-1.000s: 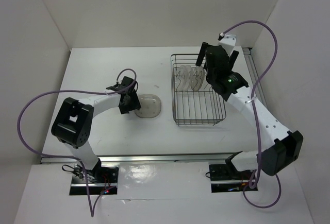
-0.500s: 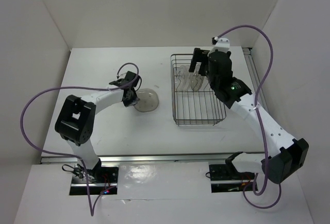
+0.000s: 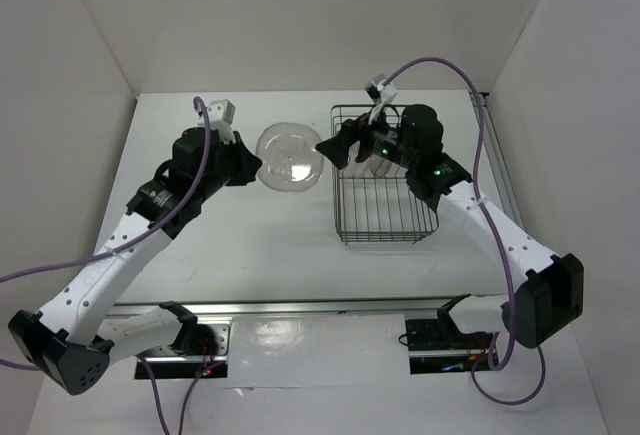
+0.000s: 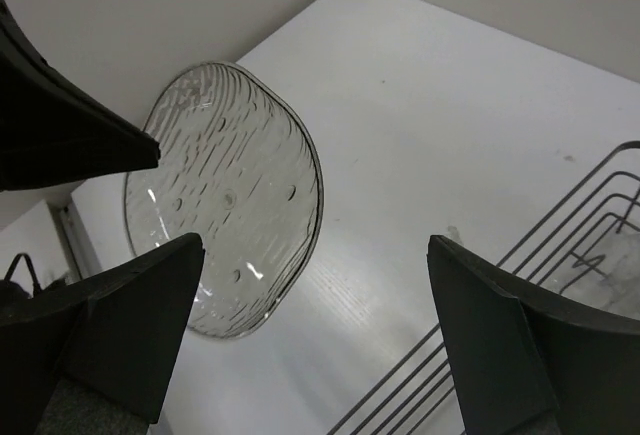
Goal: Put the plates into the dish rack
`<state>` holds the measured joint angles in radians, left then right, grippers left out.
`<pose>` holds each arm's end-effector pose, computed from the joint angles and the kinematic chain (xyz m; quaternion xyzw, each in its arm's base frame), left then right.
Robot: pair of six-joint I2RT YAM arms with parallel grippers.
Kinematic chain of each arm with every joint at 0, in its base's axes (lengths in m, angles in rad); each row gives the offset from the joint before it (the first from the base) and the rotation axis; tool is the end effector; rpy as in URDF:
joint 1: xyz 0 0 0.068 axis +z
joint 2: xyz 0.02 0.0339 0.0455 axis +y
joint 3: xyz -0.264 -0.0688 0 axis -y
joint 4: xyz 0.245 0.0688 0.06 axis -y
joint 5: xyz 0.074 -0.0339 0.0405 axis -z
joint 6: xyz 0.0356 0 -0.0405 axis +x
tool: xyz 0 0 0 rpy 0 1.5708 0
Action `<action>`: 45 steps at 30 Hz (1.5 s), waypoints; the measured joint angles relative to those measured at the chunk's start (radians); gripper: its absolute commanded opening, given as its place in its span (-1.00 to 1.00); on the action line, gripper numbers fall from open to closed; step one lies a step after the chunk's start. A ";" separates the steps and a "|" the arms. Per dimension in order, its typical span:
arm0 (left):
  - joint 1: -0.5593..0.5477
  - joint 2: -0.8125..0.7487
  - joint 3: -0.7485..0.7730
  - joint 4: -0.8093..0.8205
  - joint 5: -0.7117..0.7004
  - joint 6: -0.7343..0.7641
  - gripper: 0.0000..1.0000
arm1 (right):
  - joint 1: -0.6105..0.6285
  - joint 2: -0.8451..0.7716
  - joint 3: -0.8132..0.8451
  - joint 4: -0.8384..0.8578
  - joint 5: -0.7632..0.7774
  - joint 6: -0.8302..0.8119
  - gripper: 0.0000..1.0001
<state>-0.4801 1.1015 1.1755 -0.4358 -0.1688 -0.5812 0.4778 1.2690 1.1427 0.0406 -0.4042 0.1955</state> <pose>0.2179 -0.1067 0.3883 -0.0893 0.8164 -0.2268 0.5235 0.2586 0.1497 0.3851 -0.2359 0.6955 0.3584 0.5764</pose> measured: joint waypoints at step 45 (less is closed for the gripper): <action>-0.002 0.014 -0.056 -0.107 -0.087 -0.055 1.00 | -0.196 0.186 0.156 -0.299 1.262 -0.052 -1.00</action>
<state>-0.4824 1.1152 1.1194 -0.5430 -0.2554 -0.6365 0.2821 1.4548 1.2987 -0.2581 0.8577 0.1432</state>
